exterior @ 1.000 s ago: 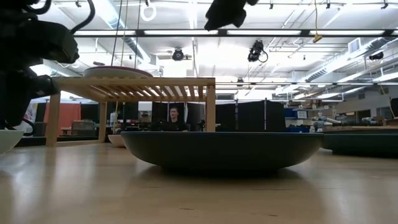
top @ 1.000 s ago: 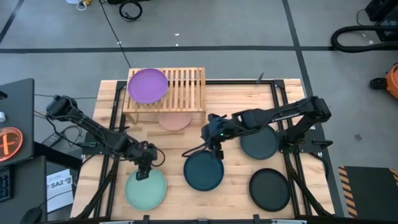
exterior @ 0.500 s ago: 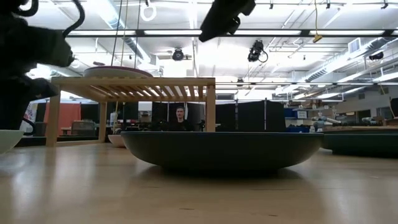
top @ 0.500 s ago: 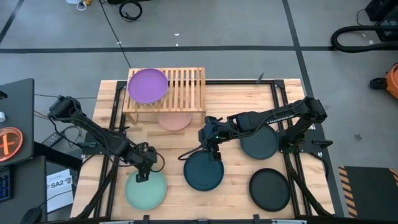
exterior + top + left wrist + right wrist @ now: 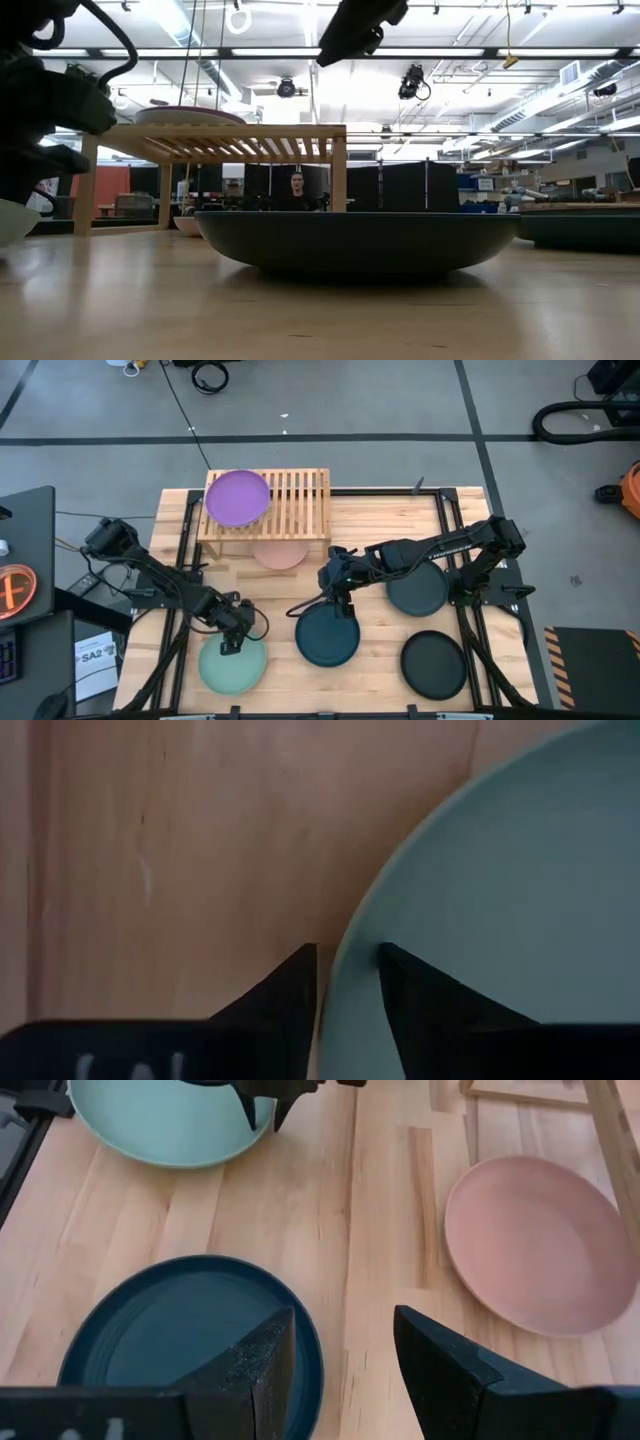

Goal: Place and stack plates onto a shelf
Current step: Put the light green plate on the shelf

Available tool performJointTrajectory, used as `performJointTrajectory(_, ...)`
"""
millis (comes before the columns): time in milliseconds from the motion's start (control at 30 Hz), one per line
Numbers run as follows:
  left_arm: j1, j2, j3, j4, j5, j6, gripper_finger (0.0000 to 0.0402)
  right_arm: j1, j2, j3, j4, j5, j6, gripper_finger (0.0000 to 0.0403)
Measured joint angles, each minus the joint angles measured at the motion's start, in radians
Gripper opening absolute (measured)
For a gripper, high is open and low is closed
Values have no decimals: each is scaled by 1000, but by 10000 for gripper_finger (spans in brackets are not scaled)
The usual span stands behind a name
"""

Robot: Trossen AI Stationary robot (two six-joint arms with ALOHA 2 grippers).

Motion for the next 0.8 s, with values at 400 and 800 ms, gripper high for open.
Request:
performJointTrajectory(400,0,-10,9,1,10,3,25,0,0,0,22,1,3,177)
performJointTrajectory(800,0,-110,97,-67,-52,4,17,0,0,0,41,1,3,177)
